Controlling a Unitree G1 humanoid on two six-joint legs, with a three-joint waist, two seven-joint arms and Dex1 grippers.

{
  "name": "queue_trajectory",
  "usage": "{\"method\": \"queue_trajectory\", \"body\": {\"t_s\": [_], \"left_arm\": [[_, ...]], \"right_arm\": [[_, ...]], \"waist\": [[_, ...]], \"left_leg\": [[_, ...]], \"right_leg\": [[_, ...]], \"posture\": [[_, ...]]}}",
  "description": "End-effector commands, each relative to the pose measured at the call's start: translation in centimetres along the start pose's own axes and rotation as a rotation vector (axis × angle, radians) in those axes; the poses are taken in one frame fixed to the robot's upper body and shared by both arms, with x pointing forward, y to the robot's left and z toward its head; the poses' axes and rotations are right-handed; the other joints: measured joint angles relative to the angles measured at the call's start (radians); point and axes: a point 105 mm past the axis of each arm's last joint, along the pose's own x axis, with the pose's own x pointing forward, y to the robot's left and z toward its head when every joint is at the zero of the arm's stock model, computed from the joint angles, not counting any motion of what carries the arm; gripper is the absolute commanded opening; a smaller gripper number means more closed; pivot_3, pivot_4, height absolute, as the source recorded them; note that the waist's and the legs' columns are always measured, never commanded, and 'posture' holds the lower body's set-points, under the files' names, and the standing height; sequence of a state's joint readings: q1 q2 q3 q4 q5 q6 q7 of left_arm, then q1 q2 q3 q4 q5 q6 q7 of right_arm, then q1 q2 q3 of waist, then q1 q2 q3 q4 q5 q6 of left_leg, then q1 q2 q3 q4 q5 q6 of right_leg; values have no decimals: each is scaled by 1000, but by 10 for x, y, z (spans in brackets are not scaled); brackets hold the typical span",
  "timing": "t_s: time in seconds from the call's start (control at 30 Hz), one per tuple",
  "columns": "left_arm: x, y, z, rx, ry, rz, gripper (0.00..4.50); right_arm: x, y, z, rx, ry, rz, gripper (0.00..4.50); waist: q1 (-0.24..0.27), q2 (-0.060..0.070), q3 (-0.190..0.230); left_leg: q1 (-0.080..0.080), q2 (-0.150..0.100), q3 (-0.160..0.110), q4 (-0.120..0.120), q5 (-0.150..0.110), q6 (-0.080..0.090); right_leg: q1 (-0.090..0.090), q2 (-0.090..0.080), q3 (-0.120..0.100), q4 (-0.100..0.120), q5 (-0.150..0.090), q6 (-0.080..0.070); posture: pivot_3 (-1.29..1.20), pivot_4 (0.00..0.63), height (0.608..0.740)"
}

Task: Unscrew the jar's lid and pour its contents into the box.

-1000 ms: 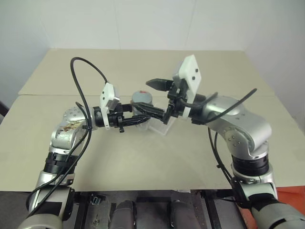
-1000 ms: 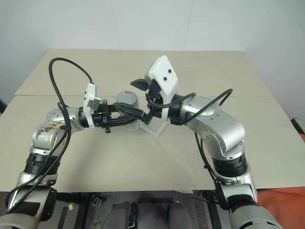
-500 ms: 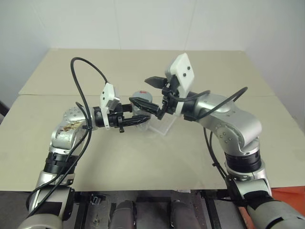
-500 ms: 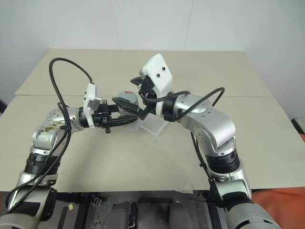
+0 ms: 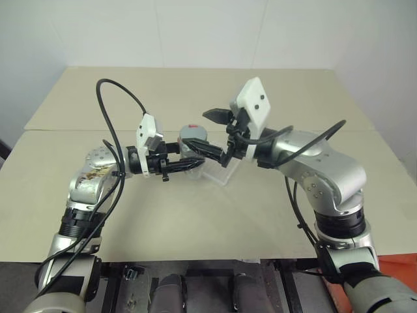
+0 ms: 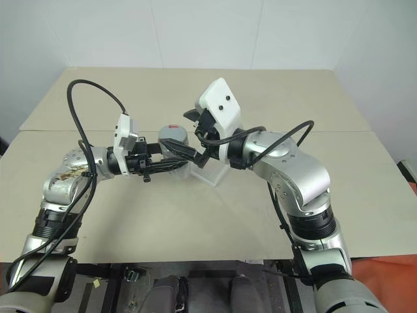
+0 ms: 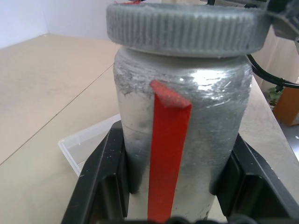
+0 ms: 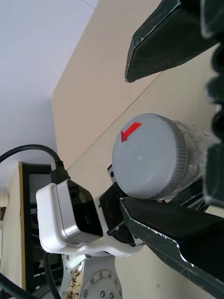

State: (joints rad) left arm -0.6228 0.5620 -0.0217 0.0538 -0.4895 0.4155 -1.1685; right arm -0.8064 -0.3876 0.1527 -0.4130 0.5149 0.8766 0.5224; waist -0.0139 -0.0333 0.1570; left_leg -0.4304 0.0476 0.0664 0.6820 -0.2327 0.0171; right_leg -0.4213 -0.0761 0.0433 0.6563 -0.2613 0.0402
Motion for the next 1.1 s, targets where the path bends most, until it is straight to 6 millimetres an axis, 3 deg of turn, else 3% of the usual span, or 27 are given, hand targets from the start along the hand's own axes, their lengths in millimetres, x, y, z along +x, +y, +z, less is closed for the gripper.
{"method": "queue_trajectory", "body": {"t_s": [0.03, 1.1], "left_arm": [[-3, -2, 15, 62, -30, -11, 1953], [-5, -5, 19, 67, -36, -36, 1953]], "right_arm": [[-10, -10, 6, -23, -16, -47, 4472], [-23, -29, -2, -39, 20, -110, 4472]], "waist": [[0, 0, 0], [-1, 0, 0]], "left_leg": [[0, 0, 0, 0, 0, 0], [0, 0, 0, 0, 0, 0]], "right_leg": [[0, 0, 0, 0, 0, 0], [0, 0, 0, -1, 0, 0]], "posture": [[0, 150, 740], [0, 150, 740]]}}
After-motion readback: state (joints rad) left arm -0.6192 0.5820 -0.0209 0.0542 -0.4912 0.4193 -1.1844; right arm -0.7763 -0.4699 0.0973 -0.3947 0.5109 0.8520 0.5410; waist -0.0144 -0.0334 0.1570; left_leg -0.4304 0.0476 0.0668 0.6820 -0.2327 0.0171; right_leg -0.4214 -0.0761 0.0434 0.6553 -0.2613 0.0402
